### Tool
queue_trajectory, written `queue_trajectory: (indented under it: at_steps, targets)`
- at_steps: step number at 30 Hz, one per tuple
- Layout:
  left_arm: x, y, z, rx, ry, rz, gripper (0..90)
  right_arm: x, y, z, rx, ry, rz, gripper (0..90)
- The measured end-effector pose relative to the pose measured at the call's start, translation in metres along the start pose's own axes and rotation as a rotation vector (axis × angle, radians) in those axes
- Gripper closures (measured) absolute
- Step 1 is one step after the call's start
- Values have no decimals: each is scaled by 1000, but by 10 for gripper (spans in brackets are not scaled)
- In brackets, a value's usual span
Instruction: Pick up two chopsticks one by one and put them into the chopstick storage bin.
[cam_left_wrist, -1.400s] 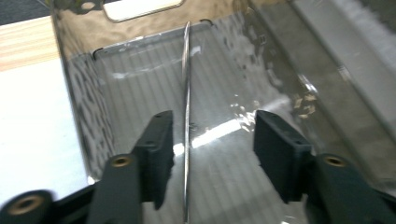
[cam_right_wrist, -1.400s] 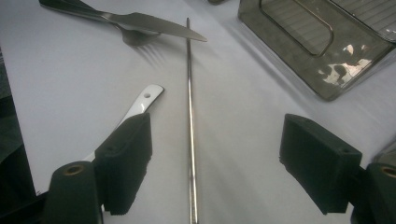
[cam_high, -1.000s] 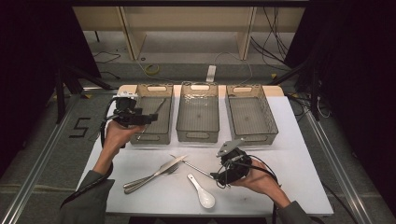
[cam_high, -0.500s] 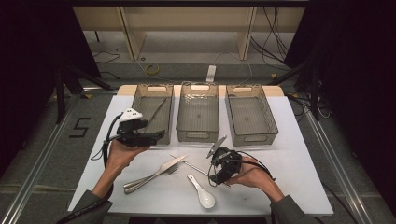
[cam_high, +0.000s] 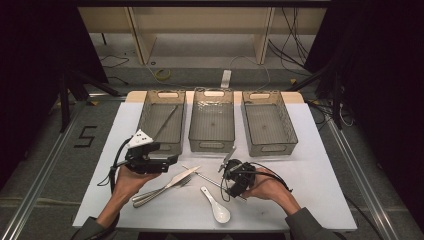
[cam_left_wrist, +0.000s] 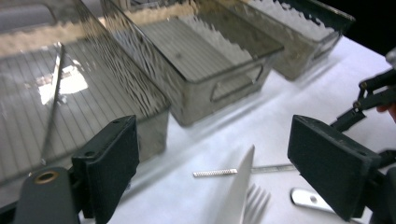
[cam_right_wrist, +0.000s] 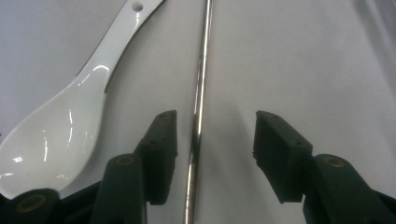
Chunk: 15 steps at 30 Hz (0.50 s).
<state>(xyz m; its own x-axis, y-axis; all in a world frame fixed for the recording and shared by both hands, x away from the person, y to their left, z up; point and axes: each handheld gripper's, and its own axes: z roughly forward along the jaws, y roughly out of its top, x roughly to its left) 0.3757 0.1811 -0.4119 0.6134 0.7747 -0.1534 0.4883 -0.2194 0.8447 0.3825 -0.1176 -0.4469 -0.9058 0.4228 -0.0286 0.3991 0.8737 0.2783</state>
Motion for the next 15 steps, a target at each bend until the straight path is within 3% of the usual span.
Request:
queue_trajectory:
  at_steps: [8,15]
  targets:
    - [-8,-6,-4,4,-3,34,160,2,3,4,28,0,-13,582]
    - [-14,-12,-6,7,-18,31,159,3,5,8,50,4,-31,655]
